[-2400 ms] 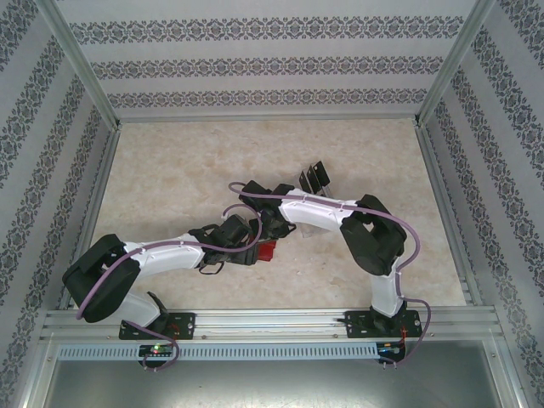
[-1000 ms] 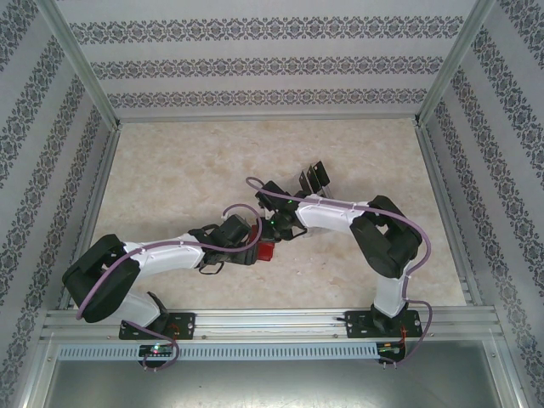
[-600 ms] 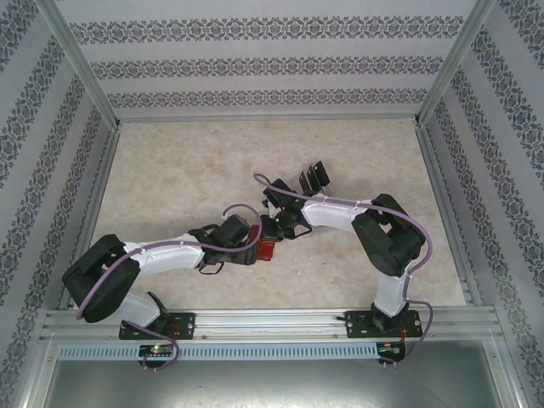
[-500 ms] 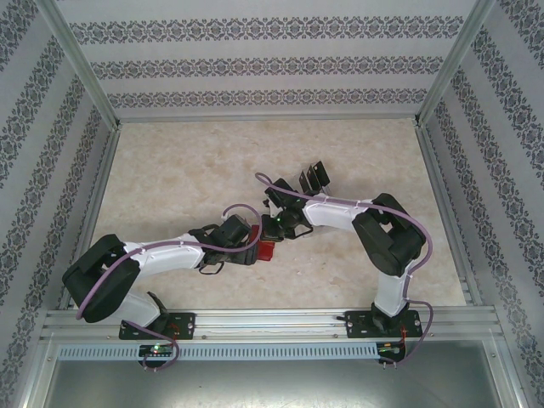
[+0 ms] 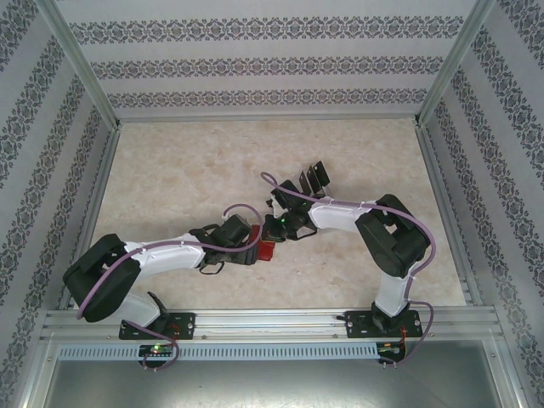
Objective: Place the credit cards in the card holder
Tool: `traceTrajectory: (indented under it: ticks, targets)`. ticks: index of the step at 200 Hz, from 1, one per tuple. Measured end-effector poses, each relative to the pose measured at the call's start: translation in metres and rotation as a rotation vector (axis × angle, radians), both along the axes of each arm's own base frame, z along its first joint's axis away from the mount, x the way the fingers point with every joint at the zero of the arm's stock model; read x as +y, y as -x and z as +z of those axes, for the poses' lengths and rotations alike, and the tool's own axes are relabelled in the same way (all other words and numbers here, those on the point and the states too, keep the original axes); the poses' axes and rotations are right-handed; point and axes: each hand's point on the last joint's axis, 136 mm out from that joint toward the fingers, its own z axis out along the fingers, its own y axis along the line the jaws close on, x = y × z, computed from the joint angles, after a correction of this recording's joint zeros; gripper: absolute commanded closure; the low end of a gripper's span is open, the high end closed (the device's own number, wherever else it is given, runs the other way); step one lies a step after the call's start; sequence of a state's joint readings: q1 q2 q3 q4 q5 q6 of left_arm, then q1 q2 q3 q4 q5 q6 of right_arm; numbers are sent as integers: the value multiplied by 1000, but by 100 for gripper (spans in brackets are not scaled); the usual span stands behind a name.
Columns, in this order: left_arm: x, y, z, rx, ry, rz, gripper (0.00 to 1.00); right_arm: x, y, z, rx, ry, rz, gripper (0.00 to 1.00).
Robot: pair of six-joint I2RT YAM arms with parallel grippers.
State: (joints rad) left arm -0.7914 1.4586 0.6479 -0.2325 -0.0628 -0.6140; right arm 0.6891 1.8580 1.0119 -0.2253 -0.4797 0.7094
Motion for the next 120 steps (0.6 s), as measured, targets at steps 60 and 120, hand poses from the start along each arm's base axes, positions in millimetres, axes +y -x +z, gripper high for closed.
traceTrajectory:
  ticks: [60,120]
  targets:
    - [-1,-1,-1,9,-11,0,12,-2,-1,0,-19,-41,-7,100]
    - [-1,-1,-1,17,-18,0,12,1,-3,10,-18,-42,-1,71]
